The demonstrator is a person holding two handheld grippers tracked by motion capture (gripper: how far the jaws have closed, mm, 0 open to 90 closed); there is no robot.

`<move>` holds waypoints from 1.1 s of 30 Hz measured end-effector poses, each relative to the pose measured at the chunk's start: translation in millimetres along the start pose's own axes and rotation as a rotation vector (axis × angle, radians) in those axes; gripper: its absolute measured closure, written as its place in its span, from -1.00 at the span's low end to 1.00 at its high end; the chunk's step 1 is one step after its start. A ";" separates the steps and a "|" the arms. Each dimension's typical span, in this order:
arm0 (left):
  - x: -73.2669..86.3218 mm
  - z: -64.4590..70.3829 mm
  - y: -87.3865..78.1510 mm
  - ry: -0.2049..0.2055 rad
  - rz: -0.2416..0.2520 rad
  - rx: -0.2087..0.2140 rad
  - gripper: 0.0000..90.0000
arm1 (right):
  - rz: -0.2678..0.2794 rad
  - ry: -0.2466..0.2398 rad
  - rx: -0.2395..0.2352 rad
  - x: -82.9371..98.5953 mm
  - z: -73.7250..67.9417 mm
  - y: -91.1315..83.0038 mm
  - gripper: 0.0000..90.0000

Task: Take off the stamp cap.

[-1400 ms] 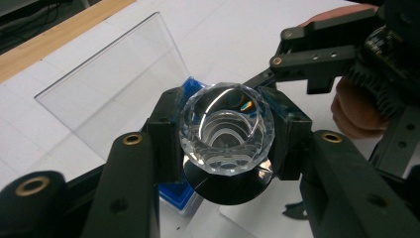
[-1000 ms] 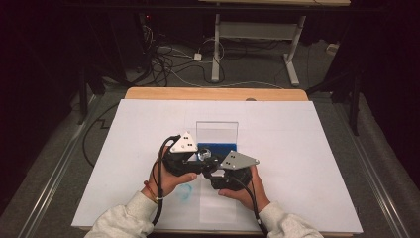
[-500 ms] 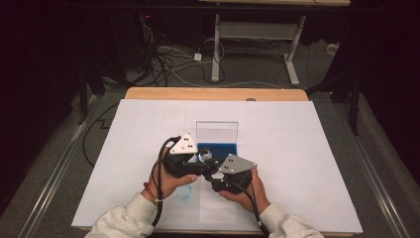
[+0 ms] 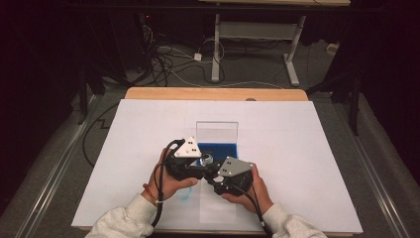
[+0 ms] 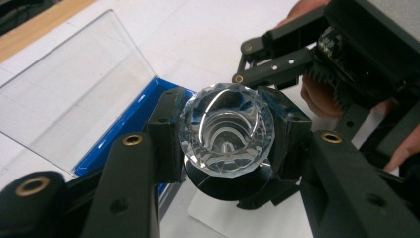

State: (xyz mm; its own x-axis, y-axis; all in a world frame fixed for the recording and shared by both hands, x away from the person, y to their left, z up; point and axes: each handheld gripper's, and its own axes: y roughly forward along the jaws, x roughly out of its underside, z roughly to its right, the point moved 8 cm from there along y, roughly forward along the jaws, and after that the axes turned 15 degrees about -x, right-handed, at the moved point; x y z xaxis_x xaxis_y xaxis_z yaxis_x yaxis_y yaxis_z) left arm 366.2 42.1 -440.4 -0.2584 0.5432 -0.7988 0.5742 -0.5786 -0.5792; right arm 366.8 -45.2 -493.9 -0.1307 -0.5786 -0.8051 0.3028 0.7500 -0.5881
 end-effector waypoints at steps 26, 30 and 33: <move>2.0 -0.1 0.9 -0.041 -0.020 0.041 0.22 | -0.055 -0.051 0.008 0.9 -2.4 -4.1 -0.12; -0.2 0.2 0.5 -0.049 0.002 0.035 0.22 | -0.009 0.005 -0.042 -0.2 -2.0 -3.7 -0.13; 0.5 3.4 2.7 -0.021 -0.003 0.010 0.22 | 0.003 0.052 -0.098 2.5 -1.0 -1.8 -0.13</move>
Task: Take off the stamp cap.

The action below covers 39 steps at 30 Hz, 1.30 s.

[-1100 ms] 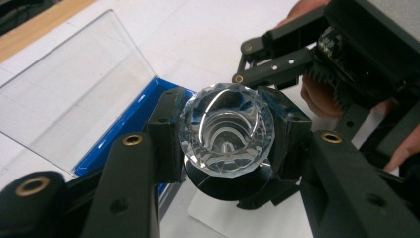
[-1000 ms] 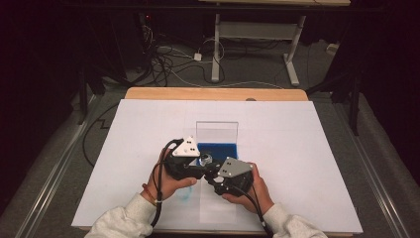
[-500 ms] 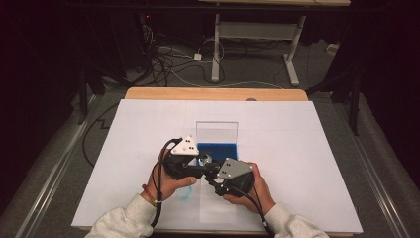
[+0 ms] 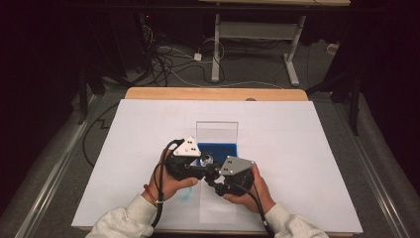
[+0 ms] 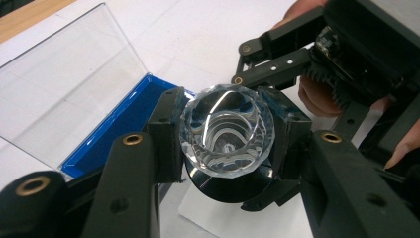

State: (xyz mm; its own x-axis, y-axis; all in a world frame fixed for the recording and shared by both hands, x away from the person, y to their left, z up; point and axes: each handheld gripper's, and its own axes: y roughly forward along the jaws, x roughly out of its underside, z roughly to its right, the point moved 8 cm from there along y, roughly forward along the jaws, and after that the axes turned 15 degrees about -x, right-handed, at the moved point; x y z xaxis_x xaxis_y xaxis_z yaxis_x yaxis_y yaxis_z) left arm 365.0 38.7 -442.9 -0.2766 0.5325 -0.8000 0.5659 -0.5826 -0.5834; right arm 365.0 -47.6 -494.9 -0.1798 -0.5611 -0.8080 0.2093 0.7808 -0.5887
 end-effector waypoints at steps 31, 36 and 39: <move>5.1 -0.5 3.8 -0.028 -0.004 0.071 0.21 | -0.144 -0.155 0.117 3.5 0.0 -4.5 -0.12; 5.9 -0.3 4.9 -0.039 -0.009 0.085 0.22 | -0.161 -0.179 0.120 4.6 0.3 -5.2 -0.12; 4.8 -1.3 5.9 -0.042 -0.014 0.092 0.21 | -0.168 -0.190 0.127 4.6 1.4 -5.9 -0.13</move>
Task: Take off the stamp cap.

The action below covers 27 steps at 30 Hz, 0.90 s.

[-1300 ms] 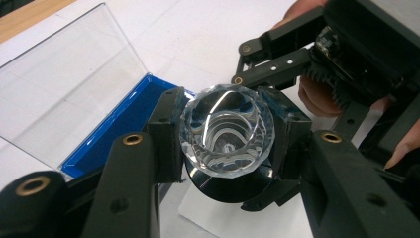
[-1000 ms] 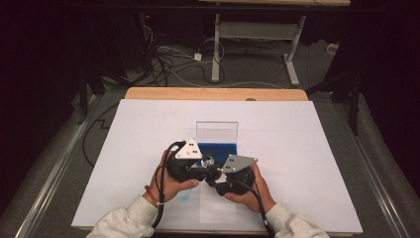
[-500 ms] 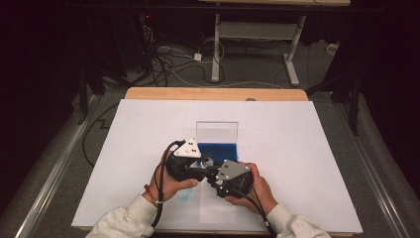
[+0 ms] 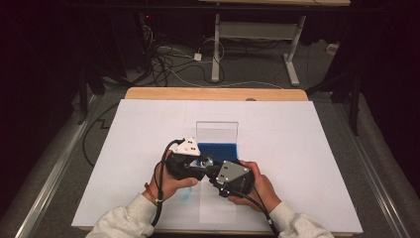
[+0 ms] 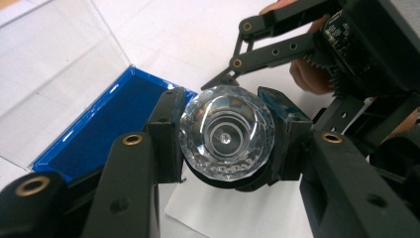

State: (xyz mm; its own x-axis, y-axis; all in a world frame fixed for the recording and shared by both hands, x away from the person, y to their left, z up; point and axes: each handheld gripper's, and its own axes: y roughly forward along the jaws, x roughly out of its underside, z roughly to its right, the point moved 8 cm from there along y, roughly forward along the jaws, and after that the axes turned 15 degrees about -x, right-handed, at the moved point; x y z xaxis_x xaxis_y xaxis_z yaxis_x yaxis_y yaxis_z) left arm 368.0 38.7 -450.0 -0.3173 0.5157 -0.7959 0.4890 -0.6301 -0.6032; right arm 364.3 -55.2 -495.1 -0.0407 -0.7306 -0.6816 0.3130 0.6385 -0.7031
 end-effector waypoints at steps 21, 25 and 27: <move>-6.8 -1.3 -3.5 -0.054 0.096 -0.020 0.22 | 0.247 0.285 -0.207 -4.8 3.6 1.1 -0.18; -6.7 -0.6 -1.9 -0.054 0.095 -0.025 0.22 | 0.258 0.309 -0.208 -3.0 7.5 -0.5 -0.17; -7.1 -0.6 -2.1 -0.049 0.096 -0.026 0.22 | 0.231 0.268 -0.183 -2.1 4.9 1.3 -0.14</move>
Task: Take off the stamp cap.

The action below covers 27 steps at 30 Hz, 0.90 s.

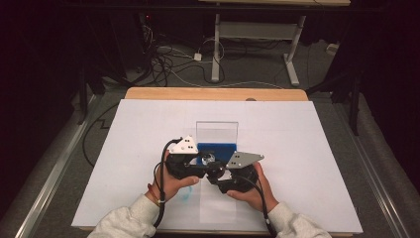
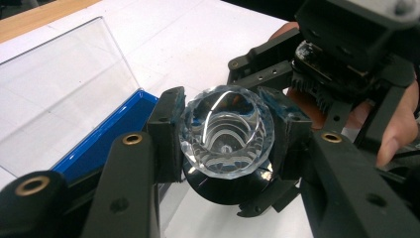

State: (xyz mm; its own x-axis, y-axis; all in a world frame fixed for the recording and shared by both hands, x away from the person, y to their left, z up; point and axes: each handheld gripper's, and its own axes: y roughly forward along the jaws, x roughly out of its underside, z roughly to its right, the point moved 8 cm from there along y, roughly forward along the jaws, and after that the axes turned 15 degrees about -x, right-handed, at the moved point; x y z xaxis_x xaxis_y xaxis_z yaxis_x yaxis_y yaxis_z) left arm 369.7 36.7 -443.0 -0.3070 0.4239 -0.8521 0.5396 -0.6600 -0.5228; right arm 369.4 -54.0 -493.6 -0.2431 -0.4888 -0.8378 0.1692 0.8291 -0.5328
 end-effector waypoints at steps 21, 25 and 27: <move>6.5 1.6 -0.5 0.026 -0.039 0.051 0.21 | -0.175 -0.161 0.156 2.2 -7.8 -1.2 -0.12; 8.3 -0.6 0.6 0.026 -0.049 0.074 0.22 | -0.214 -0.203 0.177 2.8 -6.6 -2.6 -0.13; 8.8 0.7 0.9 0.038 -0.059 0.075 0.22 | -0.214 -0.207 0.169 2.1 -6.8 -3.4 -0.13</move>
State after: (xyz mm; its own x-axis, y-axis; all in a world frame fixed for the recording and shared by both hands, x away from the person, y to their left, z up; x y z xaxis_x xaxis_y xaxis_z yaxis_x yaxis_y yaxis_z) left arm 367.0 39.4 -451.0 -0.3056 0.4856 -0.8190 0.4611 -0.6771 -0.5735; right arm 361.8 -56.0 -492.7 -0.0943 -0.7062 -0.7017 0.2952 0.6533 -0.6971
